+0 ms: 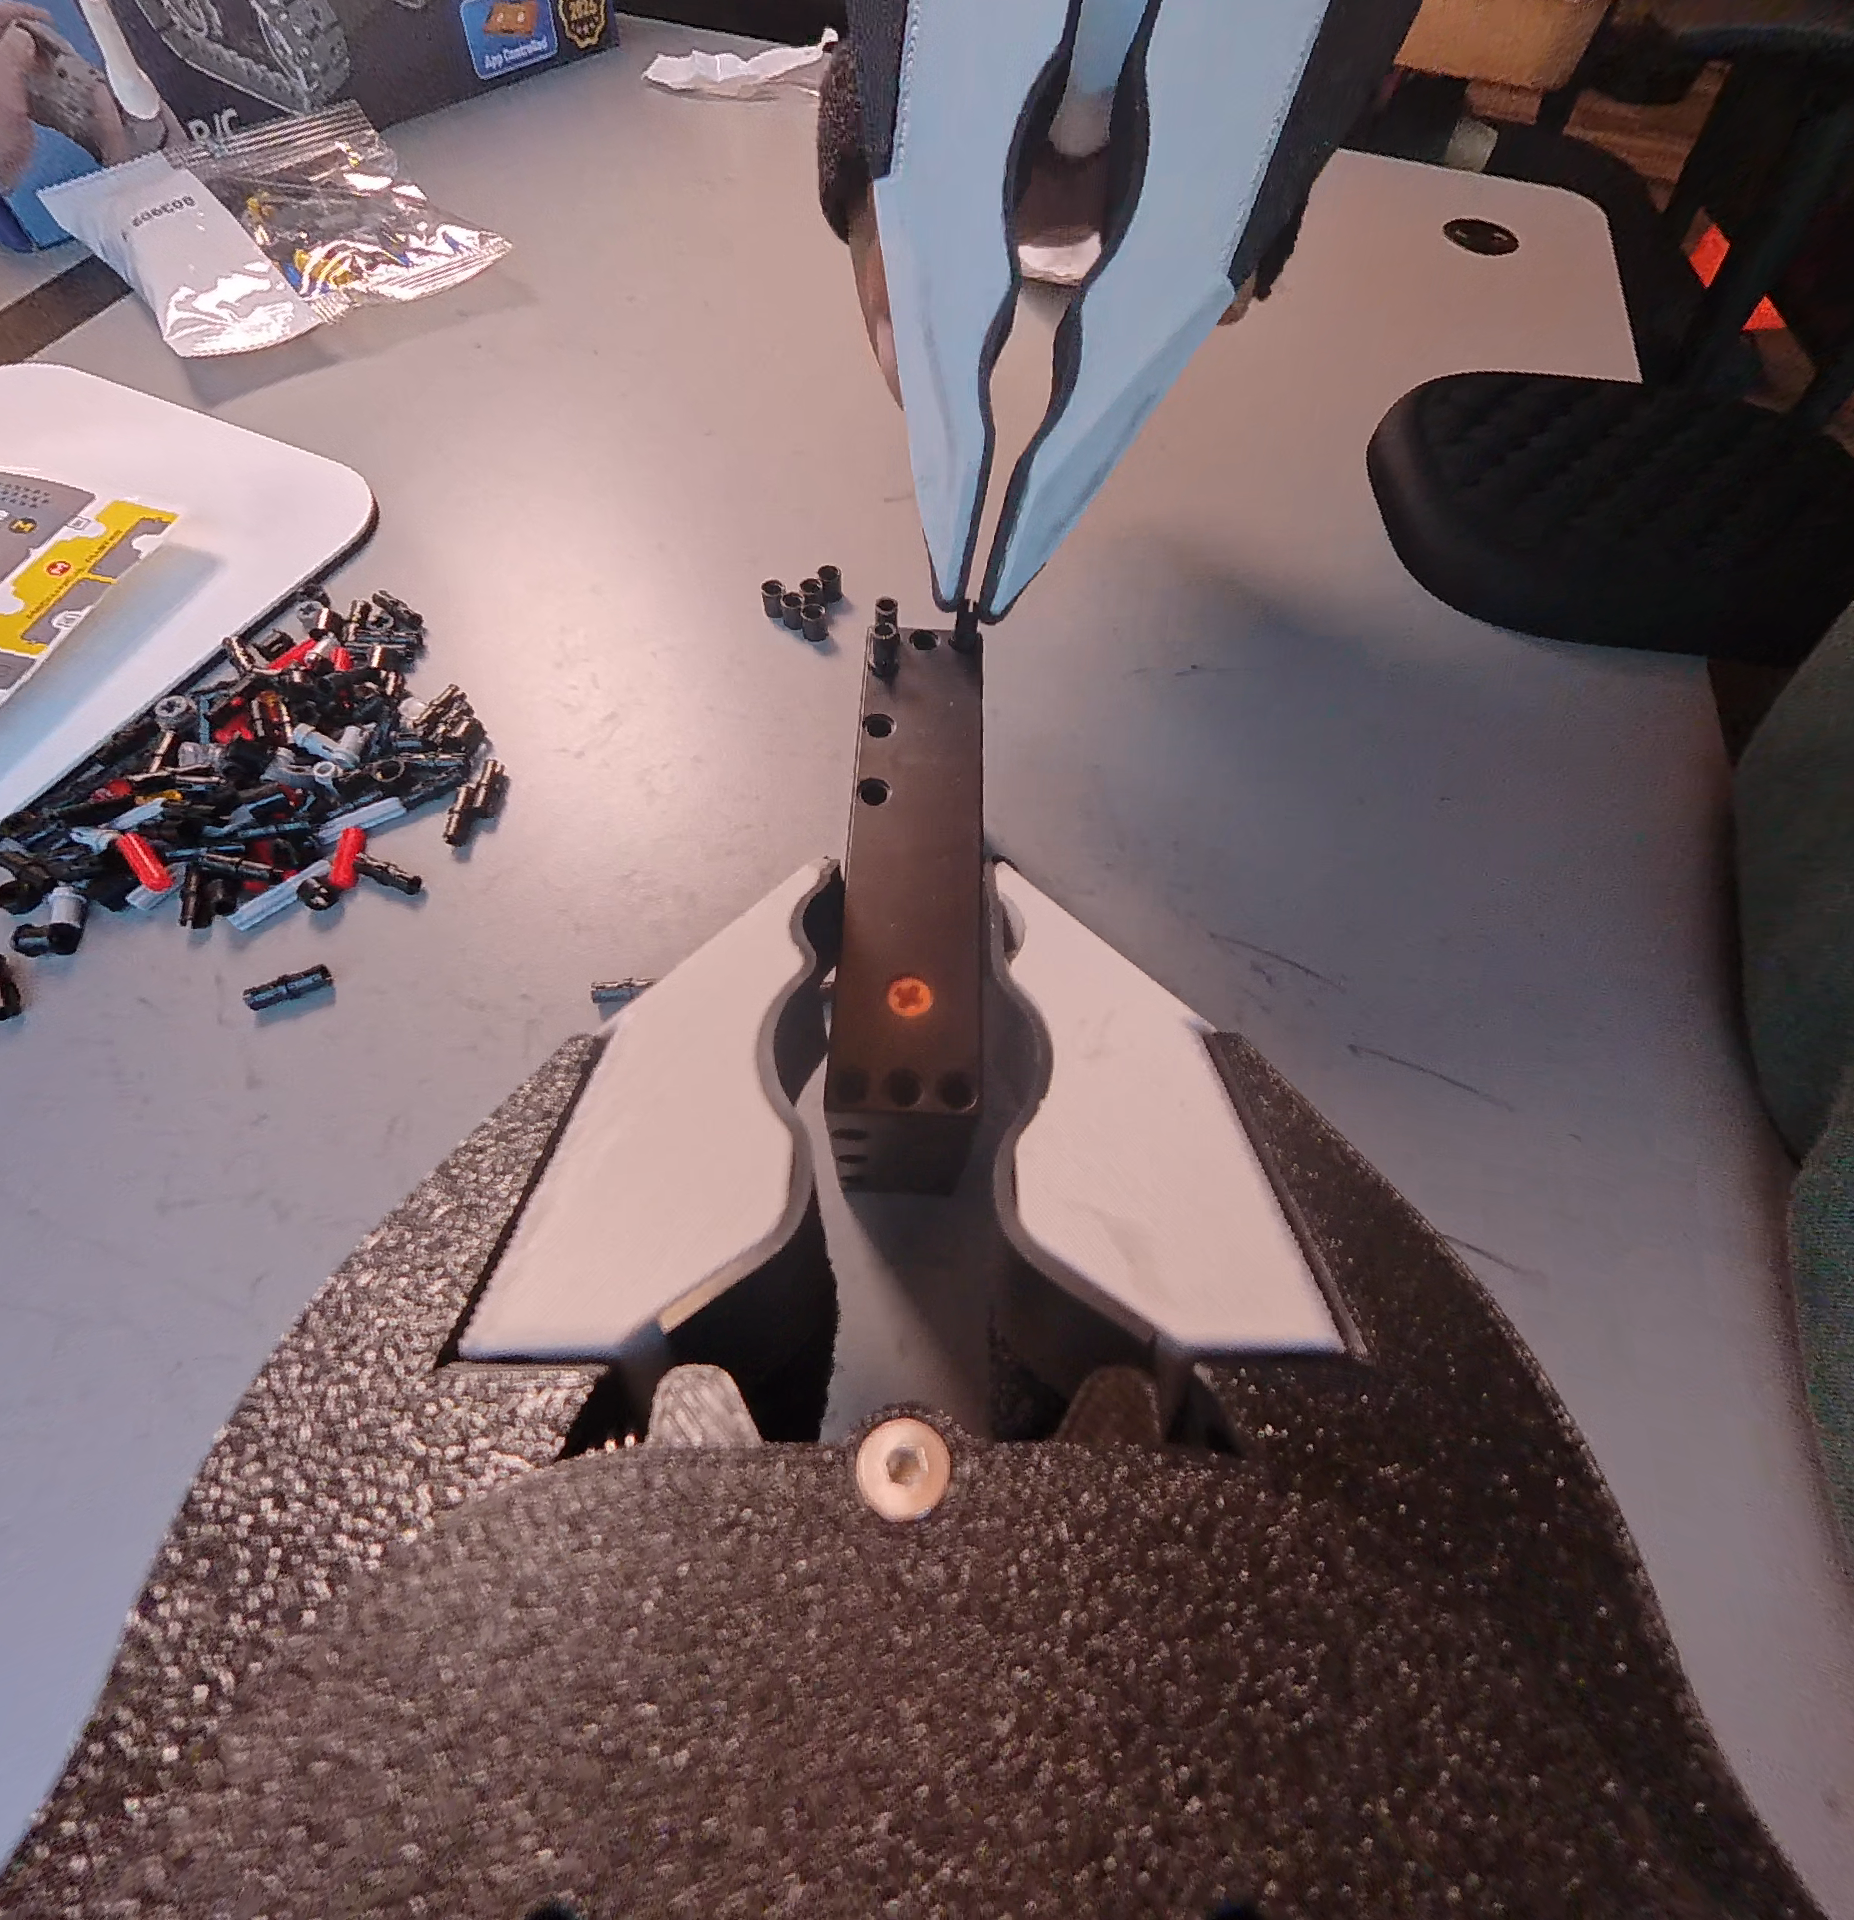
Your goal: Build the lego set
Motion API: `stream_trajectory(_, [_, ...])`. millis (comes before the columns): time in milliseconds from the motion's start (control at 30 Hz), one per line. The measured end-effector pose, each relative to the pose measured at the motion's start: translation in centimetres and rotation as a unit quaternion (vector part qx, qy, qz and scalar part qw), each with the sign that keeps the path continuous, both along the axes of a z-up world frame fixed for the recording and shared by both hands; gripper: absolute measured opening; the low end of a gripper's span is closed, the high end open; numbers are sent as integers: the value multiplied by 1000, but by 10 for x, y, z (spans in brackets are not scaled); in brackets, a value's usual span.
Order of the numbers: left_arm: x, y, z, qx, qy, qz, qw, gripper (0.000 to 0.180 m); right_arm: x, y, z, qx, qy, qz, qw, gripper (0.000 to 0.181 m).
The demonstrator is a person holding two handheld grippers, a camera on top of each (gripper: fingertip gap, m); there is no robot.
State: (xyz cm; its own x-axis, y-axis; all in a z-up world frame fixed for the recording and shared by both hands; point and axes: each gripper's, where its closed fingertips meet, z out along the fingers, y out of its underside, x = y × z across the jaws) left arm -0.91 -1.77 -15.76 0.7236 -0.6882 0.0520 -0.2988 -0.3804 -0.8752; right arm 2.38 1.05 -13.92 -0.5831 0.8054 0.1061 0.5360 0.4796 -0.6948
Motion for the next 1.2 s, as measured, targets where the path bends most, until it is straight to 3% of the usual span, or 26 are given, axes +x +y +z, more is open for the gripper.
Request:
stream_trajectory(267, [0, 0, 0, 0, 0, 0, 1000, 26, 0, 0, -2, 55, -60, 27, 996, 2])
stream_trajectory(400, [0, -1, 0, -1, -1, -2, 1000, 26, 1, -1, 0, 26, -27, 4, 999, 2])
stream_trajectory(533, [0, -3, 0, -2, -2, -9, 1000, 26, 8, 8, 9, -51, 31, -56, 997, 24])
stream_trajectory(767, [-1, -2, 0, 4, 5, -5, 1000, 26, 37, 71, -36, 9, -9, -151, 988, 31])
stream_trajectory(967, [-6, 2, 0, 15, 15, 17, 1000, 26, 35, 85, -59, 10, -78, -170, 982, 24])
stream_trajectory(1067, [-7, 3, 0, 16, 17, 20, 1000, 26, 34, 80, -60, 0, -86, -178, 980, 10])
stream_trajectory(1200, [-7, 3, 1, 15, 15, 19, 1000, 27, 40, 53, -60, -14, -94, -155, 983, 11])
